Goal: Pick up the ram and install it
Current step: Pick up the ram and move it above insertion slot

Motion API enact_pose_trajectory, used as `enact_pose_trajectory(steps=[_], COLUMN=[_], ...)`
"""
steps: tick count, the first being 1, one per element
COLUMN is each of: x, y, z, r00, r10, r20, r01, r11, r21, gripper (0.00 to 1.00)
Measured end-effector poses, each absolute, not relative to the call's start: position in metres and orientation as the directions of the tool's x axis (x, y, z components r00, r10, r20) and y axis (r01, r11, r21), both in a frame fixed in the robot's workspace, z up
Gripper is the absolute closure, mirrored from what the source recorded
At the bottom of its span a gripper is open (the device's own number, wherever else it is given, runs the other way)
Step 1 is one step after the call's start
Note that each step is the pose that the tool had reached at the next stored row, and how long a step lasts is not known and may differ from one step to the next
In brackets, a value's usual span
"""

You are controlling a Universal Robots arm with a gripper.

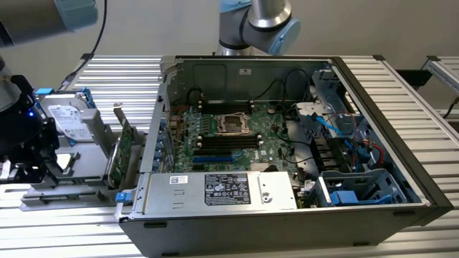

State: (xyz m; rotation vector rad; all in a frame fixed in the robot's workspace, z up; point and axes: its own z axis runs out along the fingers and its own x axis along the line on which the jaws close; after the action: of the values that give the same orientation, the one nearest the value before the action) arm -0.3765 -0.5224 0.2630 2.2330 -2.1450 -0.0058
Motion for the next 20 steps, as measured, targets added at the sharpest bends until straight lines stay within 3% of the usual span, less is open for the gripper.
enact_pose_trajectory(steps=[20], x=[-0.376], y=[-0.527], z=[0.227], r00=[0.041], r10=[-0.999], r20=[0.029], r01=[-0.999], r11=[-0.04], r21=[0.035], gripper=[0.7])
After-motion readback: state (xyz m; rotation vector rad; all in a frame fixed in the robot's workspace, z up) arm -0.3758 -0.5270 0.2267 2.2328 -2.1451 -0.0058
